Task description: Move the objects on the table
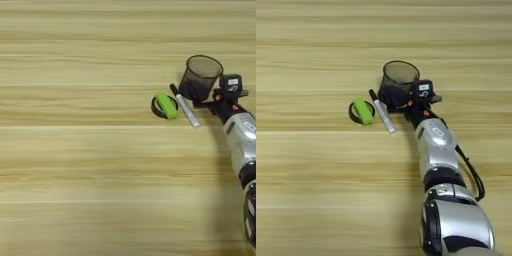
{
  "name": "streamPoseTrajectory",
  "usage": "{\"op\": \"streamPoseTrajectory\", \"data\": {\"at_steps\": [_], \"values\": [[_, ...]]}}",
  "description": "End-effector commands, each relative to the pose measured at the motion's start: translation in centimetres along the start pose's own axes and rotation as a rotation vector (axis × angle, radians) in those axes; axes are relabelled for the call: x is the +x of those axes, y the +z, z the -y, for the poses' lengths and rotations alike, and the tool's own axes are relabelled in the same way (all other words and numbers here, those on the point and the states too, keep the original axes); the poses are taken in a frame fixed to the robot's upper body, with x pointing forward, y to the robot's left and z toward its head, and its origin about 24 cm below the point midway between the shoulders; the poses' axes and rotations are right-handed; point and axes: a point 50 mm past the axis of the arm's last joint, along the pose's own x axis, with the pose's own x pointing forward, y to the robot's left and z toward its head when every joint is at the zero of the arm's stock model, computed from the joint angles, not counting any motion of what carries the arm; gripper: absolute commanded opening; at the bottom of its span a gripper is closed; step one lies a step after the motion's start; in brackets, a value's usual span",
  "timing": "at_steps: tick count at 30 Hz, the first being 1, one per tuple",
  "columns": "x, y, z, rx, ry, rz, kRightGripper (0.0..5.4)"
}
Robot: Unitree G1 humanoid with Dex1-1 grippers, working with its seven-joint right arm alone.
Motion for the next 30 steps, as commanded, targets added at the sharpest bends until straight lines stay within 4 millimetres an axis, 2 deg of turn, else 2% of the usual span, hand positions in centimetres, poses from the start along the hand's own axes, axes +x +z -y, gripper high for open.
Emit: {"op": "streamPoseTrajectory", "data": {"at_steps": [1,15,30], "values": [[2.3,4.6,0.7,-0.068,0.004,0.138,5.36],[3.4,4.6,0.8,-0.065,-0.002,0.068,5.36],[4.4,4.8,-0.5,-0.079,0.04,0.038,5.36]]}}
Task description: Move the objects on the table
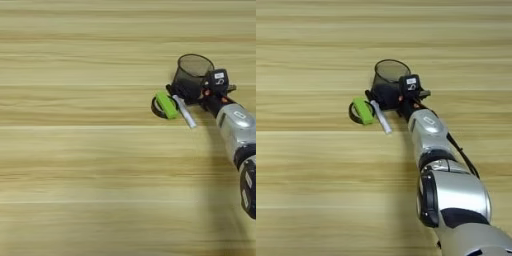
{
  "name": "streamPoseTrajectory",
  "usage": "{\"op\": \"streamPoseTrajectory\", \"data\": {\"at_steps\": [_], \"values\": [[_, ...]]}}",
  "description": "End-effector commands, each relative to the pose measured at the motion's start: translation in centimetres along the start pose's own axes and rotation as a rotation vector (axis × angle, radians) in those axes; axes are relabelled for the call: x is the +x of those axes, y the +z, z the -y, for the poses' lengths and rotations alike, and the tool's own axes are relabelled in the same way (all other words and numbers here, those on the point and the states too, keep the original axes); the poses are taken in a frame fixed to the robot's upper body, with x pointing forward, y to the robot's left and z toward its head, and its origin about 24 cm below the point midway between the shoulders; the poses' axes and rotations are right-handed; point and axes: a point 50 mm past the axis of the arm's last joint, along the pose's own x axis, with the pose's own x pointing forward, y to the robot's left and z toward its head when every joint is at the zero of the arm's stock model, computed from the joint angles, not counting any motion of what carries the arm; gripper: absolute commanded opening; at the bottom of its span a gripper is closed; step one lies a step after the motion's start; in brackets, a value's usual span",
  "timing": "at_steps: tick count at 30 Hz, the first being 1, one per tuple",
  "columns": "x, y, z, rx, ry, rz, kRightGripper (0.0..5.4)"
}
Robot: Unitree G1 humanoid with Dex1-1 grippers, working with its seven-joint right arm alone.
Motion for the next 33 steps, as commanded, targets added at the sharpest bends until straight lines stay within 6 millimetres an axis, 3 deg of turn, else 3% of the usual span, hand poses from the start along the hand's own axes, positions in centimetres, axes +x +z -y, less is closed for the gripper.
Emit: {"op": "streamPoseTrajectory", "data": {"at_steps": [1,4,10,23,33], "values": [[1.9,4.9,0.4,-0.057,-0.006,0.143,5.36],[1.9,5.0,0.3,-0.048,-0.002,0.146,5.36],[1.9,4.8,0.0,-0.035,0.011,0.149,4.76],[1.8,4.7,-0.1,-0.03,0.015,0.164,4.72],[1.9,6.0,0.0,-0.057,0.014,0.236,4.72]]}}
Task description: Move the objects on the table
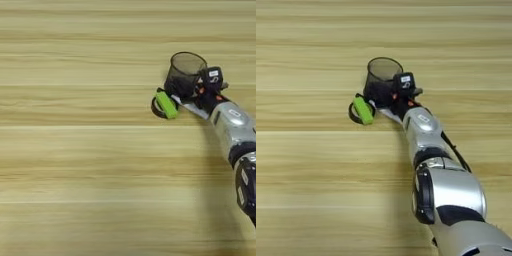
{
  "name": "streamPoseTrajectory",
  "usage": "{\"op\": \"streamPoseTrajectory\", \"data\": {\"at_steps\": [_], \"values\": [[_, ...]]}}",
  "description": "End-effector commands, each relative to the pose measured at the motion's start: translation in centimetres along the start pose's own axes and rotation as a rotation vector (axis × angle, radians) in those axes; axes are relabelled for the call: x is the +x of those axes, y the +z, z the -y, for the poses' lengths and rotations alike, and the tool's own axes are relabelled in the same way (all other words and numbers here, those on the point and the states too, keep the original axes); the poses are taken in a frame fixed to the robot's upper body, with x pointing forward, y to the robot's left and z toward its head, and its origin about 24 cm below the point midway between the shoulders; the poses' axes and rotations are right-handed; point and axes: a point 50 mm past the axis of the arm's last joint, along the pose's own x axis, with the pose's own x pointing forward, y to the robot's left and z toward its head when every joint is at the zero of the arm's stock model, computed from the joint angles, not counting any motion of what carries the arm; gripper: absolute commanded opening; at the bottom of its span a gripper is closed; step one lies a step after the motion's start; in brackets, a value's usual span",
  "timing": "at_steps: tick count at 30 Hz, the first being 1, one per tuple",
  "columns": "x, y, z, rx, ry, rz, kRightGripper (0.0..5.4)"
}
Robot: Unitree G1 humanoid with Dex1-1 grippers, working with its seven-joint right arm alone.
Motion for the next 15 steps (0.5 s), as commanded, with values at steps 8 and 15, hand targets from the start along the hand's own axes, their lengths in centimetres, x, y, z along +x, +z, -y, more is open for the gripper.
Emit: {"op": "streamPoseTrajectory", "data": {"at_steps": [8,15], "values": [[1.7,6.0,0.2,-0.098,0.018,0.236,4.72],[1.8,6.3,-1.7,-0.128,0.096,0.291,4.72]]}}
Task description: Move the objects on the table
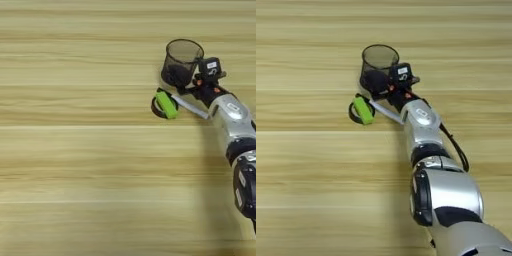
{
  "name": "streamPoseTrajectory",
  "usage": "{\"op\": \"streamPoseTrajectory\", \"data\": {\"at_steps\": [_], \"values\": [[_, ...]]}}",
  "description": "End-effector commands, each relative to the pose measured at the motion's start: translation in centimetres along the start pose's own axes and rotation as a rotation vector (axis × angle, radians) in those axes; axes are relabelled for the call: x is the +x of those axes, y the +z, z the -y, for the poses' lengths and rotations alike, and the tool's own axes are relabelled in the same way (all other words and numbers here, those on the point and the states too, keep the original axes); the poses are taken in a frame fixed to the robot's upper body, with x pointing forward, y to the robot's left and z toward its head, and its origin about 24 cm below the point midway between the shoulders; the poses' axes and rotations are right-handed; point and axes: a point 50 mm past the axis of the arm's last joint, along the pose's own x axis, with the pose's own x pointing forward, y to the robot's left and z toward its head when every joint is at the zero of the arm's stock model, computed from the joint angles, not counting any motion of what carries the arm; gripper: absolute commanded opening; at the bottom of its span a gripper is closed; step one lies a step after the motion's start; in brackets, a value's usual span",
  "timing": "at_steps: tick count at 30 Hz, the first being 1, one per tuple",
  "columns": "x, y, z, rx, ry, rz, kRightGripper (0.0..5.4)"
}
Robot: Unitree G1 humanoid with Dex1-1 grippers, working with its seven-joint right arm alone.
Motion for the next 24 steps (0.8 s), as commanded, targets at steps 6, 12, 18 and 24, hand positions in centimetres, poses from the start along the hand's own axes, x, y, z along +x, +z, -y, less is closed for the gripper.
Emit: {"op": "streamPoseTrajectory", "data": {"at_steps": [6,12,18,24], "values": [[2.0,4.1,-2.7,-0.053,0.113,0.194,4.72],[1.9,3.3,-7.1,0.001,0.265,0.197,4.7],[1.1,2.6,-10.1,0.043,0.375,0.17,4.7],[0.2,1.5,-12.2,0.076,0.456,0.119,4.7]]}}
